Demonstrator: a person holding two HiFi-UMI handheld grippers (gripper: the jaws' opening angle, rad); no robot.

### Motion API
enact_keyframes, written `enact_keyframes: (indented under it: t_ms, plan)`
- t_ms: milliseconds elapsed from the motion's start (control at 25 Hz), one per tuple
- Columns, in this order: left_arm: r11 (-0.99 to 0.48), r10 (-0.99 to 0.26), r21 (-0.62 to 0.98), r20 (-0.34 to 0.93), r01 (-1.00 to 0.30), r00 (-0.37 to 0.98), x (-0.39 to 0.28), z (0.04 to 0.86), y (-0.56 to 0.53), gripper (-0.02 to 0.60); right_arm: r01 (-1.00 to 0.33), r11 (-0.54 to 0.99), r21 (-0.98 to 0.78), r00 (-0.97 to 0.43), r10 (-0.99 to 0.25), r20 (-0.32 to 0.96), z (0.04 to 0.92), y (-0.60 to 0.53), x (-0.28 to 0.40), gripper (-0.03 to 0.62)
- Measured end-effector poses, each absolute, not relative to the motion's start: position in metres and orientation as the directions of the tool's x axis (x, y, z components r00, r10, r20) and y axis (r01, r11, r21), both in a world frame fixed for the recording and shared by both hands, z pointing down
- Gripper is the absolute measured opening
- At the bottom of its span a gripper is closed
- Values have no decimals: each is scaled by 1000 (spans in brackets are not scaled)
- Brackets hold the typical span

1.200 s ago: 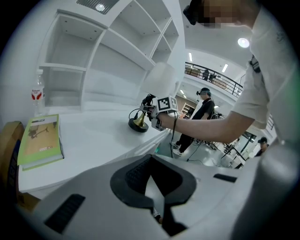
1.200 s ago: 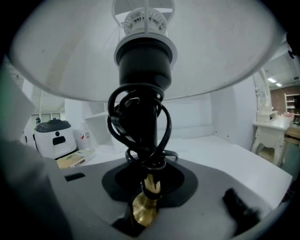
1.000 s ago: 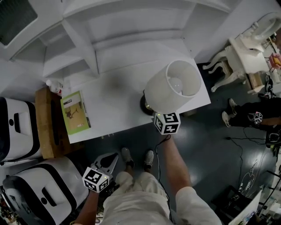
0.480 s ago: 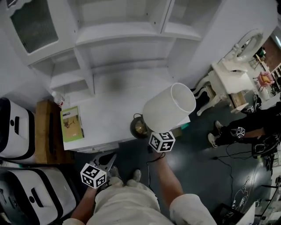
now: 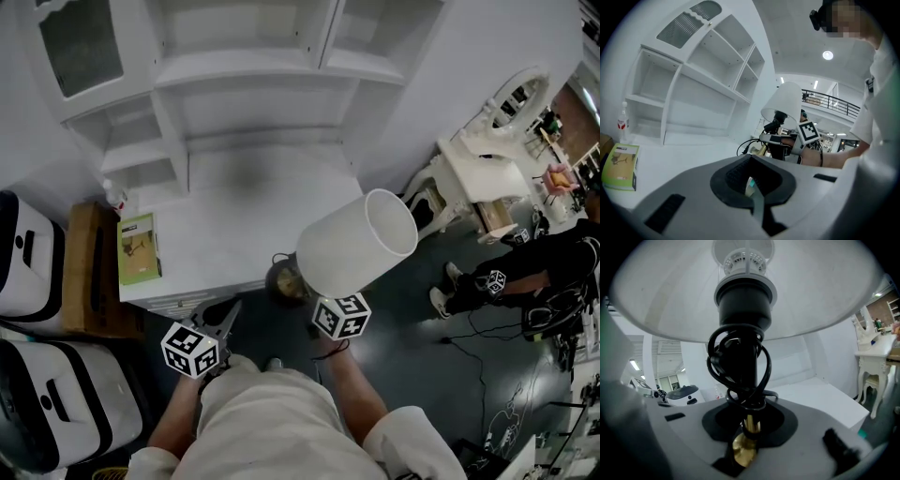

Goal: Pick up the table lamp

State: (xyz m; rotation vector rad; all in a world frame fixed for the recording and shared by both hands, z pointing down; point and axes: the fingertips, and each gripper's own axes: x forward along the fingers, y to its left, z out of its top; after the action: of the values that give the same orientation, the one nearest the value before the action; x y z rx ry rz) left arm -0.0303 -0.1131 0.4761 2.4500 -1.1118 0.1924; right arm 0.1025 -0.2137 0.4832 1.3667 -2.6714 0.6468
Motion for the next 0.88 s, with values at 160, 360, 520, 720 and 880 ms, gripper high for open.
enact_keyframes:
  t_ms: [160,360,520,720,880]
  plan:
    - [-571,-692,345,286,-745,662,-16,471,-107,8,-782,518,-347,-610,-753,249,484,-193,118,80]
    - [-591,-684,327,282,-738,673,-1,463,-99,8,-778,515,-360,-611,-753,244,478,-171,133,80]
    - [-608,-667,324,288,-725,688,0,460,-89,8,-777,498,-386,-603,-764,228,474,-153,134,81]
    - [-621,-651,332,287,-710,703,-10,455,-72,8,-780,482,-400,-594,-773,225,468,-131,123,80]
    - [-625,-642,339,291,-704,710,-29,451,-53,8,-776,475,-415,-591,-777,217,463,-109,110,80]
